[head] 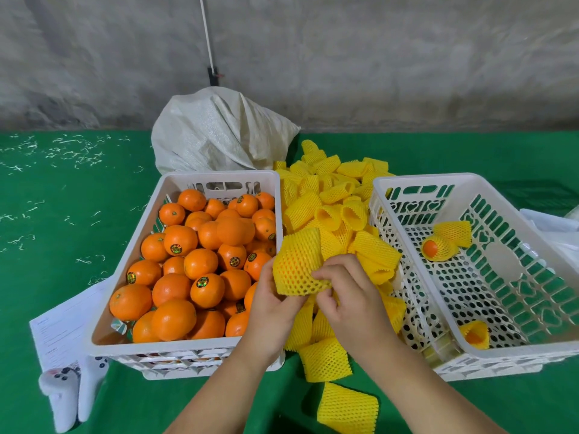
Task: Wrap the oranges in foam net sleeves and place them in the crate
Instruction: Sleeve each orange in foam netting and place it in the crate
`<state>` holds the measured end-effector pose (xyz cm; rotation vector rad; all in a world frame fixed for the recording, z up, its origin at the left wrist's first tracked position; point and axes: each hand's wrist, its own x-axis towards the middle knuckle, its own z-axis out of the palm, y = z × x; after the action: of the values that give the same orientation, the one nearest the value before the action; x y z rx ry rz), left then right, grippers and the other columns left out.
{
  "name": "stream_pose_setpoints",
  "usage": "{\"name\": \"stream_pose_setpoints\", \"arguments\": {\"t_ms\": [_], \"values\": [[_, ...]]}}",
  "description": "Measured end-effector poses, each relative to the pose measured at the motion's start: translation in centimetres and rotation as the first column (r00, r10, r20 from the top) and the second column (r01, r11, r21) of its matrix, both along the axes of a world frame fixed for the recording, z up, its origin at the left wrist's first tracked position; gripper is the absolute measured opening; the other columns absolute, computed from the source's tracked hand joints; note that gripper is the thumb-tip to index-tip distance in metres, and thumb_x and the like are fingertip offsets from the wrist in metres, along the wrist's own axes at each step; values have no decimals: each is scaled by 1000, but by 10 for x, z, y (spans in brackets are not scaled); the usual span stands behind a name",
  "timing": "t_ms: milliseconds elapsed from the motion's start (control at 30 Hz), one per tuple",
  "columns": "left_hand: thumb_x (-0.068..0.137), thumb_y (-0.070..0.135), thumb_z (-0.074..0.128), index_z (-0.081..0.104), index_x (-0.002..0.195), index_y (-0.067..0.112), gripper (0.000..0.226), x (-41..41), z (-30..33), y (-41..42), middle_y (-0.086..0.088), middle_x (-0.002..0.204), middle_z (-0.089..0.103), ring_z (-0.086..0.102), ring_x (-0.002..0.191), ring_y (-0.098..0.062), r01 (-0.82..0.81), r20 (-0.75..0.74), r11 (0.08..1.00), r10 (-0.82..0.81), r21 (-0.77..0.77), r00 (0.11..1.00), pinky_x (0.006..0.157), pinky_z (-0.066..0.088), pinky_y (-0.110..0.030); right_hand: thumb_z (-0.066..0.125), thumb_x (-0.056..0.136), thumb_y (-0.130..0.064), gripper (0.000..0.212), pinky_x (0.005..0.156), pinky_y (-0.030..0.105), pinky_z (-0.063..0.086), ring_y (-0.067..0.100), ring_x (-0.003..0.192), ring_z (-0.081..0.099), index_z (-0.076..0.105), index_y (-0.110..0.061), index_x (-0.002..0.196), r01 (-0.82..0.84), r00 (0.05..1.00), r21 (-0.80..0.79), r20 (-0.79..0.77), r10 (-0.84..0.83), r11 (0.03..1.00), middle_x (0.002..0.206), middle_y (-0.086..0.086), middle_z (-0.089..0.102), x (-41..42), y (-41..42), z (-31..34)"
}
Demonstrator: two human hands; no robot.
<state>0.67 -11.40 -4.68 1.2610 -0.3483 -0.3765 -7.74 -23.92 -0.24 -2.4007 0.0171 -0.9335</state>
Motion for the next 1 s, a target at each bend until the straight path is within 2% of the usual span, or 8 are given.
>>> {"name": "stream_pose_setpoints", "arguments": {"t_ms": [100, 200, 333, 533, 667, 767, 900, 1000], "values": [[80, 24, 88, 53, 132, 0, 67, 6, -3, -1, -15, 113, 68, 65, 100, -30, -64, -71, 998, 62, -25, 996, 89, 51, -52, 54, 91, -10, 26, 81, 25, 51, 17, 102, 57, 63, -12, 115, -49, 998, -45, -32, 48, 998, 116, -1, 50, -5, 14, -13], [72, 26, 92, 55, 136, 16, 75, 6, -2, -1, -8, 124, 70, 69, 113, -32, -108, -26, 994, 108, 28, 994, 93, 56, -50, 63, 84, -15, 50, 90, 28, 51, 9, 115, 52, 47, -33, 127, 5, 987, 245, -156, 34, 969, 127, -10, 41, -5, 16, -13], [73, 30, 91, 51, 138, 33, 77, 1, 0, -1, 10, 130, 68, 67, 120, -15, -74, 122, 994, 65, 78, 990, 92, 58, -31, 67, 72, -59, 67, 90, 19, 52, -4, 120, 55, 33, -58, 131, 64, 956, 862, -197, 216, 502, 138, -18, 48, 0, 17, 0], [88, 29, 78, 45, 146, 46, 68, -3, 0, 1, 6, 146, 51, 52, 136, -5, -76, 293, 960, -6, 269, 956, 110, 50, -31, 85, 81, -35, 79, 101, 33, 54, 6, 125, 60, 43, -43, 147, 64, 931, 894, -214, 297, 443, 139, -15, 60, 6, 12, 0], [98, 5, 70, 48, 150, 35, 65, -5, -1, -1, 3, 141, 51, 67, 107, -15, -52, 362, 946, -72, 321, 929, 88, 57, -29, 89, 76, -33, 86, 99, 52, 56, 24, 124, 65, 44, -41, 148, 57, 949, 964, -133, 287, 258, 142, -4, 61, -1, -17, -7], [101, 25, 65, 56, 141, 38, 43, 9, 4, 17, 17, 131, 54, 64, 96, -14, -200, 579, 888, -88, 414, 811, 78, 53, -20, 91, 70, -48, 97, 99, 51, 56, 23, 126, 60, 37, -46, 150, 301, 948, 854, -316, -37, 425, 145, -7, 54, -7, -71, -3], [101, 30, 61, 60, 142, 28, 42, 51, 12, 45, 0, 139, 62, 58, 119, -29, -423, 629, 540, -280, 728, 725, 100, 48, -45, 76, 91, -21, 74, 83, 40, 59, 23, 109, 64, 35, -34, 151, 521, 848, 702, -359, -390, 486, 146, 6, 50, -19, -156, -10], [95, 59, 26, 53, 148, 41, 62, 61, 19, 44, 5, 150, 57, 46, 135, -28, -250, 301, 168, -574, 954, 762, 112, 33, -45, 63, 95, -12, 73, 86, 43, 57, 30, 117, 56, 30, -31, 156, 627, 779, 557, -459, -428, 544, 162, 7, 27, -14, -178, -27]]}}
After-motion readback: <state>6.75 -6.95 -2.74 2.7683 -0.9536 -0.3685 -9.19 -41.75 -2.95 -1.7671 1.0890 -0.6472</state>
